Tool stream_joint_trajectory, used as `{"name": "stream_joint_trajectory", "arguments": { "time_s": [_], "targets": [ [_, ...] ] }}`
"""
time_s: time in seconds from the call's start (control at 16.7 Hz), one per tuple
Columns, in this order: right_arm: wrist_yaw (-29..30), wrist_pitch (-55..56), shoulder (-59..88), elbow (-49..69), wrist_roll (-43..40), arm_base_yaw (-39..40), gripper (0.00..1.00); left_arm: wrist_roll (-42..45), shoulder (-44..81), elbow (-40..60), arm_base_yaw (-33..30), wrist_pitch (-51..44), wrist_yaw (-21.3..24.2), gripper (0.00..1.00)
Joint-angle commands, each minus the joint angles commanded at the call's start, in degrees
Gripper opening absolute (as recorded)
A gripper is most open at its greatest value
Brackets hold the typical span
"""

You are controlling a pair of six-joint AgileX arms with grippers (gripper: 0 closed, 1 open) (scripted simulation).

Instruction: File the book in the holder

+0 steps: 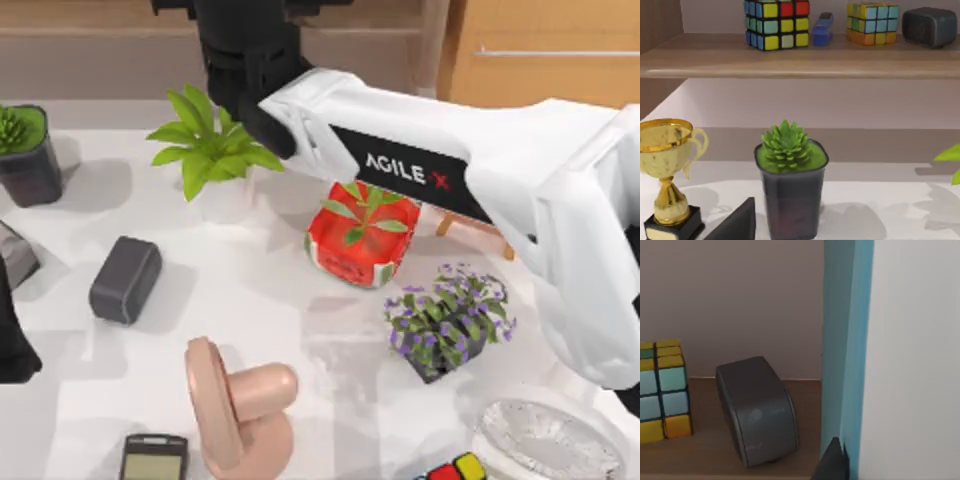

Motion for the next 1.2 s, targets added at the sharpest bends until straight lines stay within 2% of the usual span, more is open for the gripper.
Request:
{"name": "stream_joint_trajectory", "arguments": {
  "time_s": [0.12,0.18,1.2],
  "targets": [
    [0.0,0.0,0.0,0.0,0.0,0.0,0.02,0.0,0.0,0.0,0.0,0.0,0.0,1.00],
    [0.0,0.0,0.0,0.0,0.0,0.0,0.00,0.0,0.0,0.0,0.0,0.0,0.0,1.00],
    [0.0,-2.9,-0.8,2.2,0.1,0.2,0.00,0.0,0.0,0.0,0.0,0.0,0.0,1.00]
  ]
}}
